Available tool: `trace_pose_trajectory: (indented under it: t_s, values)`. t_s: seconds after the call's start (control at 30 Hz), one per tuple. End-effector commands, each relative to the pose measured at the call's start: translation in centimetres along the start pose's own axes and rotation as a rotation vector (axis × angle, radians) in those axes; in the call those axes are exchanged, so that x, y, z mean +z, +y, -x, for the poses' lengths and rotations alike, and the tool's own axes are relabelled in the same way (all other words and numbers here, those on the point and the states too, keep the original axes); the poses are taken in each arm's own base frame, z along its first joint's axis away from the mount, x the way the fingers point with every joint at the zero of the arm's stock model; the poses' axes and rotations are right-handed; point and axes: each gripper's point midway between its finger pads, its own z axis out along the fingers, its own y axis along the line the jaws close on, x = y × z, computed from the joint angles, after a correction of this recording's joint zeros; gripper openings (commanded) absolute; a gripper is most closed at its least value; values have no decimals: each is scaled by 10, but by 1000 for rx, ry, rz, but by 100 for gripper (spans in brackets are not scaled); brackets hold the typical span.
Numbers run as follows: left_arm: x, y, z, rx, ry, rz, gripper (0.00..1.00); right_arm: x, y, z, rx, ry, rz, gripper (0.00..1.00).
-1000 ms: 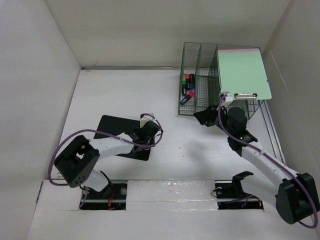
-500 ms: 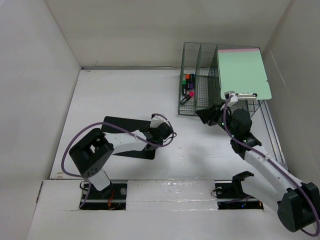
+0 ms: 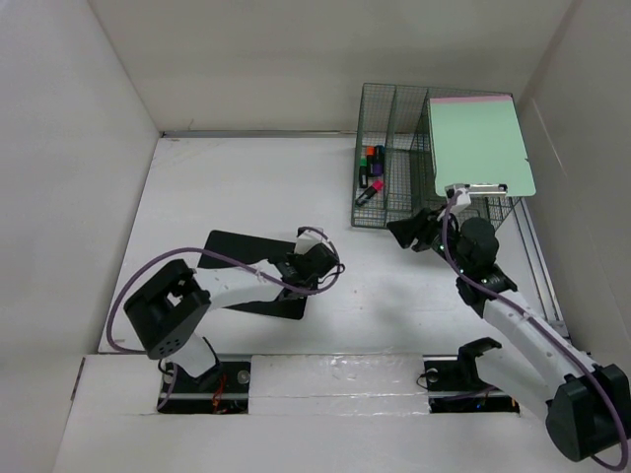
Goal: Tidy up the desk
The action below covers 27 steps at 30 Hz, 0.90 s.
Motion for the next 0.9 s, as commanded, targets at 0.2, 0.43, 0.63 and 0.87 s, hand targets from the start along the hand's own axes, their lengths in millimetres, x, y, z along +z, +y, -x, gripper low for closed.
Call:
trace_pose_trajectory:
  t_s: [0.2, 0.43, 0.63, 0.87]
  values:
    - [-52, -15, 26, -59, -85, -186, 0, 26, 54, -60, 26, 161, 121, 80]
    - [-62, -24, 25, -83, -107, -270, 0, 48, 83, -106, 164, 275, 210, 93]
    - [-71, -30, 27, -86, -133, -346, 0, 66, 93, -128, 263, 305, 235, 91]
    - [-83, -37, 27, -107, -149, -434, 0, 81, 109, -142, 351, 312, 253, 82]
